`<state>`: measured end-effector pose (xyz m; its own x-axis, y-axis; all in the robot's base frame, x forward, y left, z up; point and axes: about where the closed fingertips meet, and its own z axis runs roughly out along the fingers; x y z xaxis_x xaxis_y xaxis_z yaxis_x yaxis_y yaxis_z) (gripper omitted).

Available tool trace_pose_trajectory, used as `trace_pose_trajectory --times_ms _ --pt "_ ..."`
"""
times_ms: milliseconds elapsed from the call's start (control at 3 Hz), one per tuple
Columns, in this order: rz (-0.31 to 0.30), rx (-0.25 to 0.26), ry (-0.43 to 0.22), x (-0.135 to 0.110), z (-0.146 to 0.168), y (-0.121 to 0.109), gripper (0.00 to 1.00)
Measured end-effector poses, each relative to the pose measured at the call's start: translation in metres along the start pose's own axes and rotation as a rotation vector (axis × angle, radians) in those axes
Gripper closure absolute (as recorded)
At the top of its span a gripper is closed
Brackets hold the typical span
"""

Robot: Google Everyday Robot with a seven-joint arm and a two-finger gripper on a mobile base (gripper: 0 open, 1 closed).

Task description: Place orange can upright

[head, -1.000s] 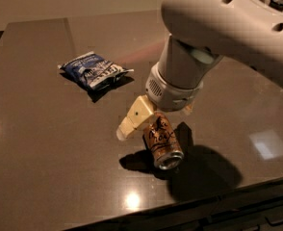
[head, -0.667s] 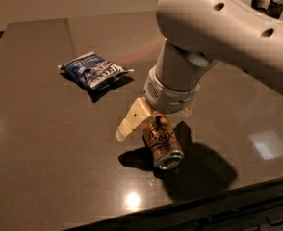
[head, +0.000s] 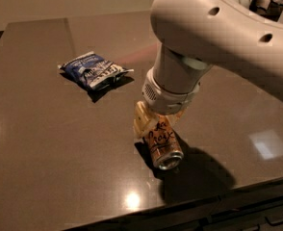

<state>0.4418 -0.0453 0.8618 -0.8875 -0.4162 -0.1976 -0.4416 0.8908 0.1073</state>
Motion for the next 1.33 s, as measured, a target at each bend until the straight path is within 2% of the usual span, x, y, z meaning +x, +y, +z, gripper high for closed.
trace_pose_trajectory --times_ms 333,667,1000,1333 --pt "-0.008 0.013 -0.028 0.0 -0.007 -0.001 0.61" --pt "-0.054 -0.015 -0.101 -0.004 -0.026 -0.005 0.85" --pt "-0.116 -0.075 -0.193 -0.015 -0.051 -0.013 1.0" --pt "-0.185 -0.15 -0.304 -0.028 -0.075 -0.019 1.0"
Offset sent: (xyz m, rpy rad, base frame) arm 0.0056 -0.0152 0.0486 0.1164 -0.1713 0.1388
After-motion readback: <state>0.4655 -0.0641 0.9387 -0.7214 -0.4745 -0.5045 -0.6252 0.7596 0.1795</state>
